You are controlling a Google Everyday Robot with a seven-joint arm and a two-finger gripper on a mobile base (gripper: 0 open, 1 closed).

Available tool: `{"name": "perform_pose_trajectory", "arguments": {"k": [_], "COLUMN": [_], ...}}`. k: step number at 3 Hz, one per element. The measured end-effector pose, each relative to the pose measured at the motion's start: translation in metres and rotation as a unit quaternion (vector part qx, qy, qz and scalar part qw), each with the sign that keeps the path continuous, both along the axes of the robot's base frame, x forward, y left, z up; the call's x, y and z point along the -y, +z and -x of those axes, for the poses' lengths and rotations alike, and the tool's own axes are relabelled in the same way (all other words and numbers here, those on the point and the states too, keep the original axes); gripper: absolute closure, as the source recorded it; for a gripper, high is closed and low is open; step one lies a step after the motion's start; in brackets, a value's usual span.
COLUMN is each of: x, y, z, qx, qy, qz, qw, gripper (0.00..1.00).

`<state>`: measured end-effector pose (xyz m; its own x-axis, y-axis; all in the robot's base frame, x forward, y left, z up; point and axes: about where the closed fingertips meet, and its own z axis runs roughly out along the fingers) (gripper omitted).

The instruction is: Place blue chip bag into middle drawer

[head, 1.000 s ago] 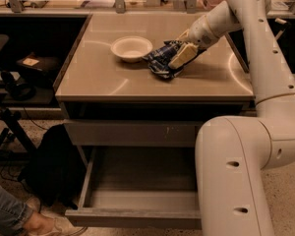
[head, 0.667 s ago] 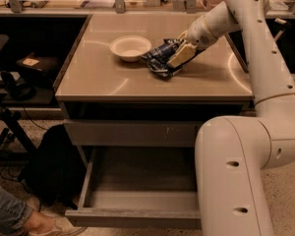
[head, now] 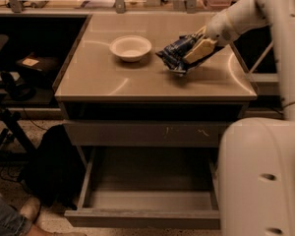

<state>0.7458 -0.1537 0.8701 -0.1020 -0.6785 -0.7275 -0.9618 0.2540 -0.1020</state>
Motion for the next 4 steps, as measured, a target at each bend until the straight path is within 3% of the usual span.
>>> {"name": "perform_pose_trajectory", "arguments": {"k": [1,2,3,4], "x": [0.074,0.095,0.095,0.092], "y": [0.066,0.102,0.102,0.104], "z": [0.039,0.062,0.062,0.093], "qx": [0.042,0.078,0.078,0.065], "qy": [-0.09,-0.118,-0.118,-0.097], "qz": [-0.019,-0.026,-0.026,-0.014], "qw": [0.9948,0.9896,0.9896,0.993], "gripper": [1.0,1.0,1.0,1.0]}}
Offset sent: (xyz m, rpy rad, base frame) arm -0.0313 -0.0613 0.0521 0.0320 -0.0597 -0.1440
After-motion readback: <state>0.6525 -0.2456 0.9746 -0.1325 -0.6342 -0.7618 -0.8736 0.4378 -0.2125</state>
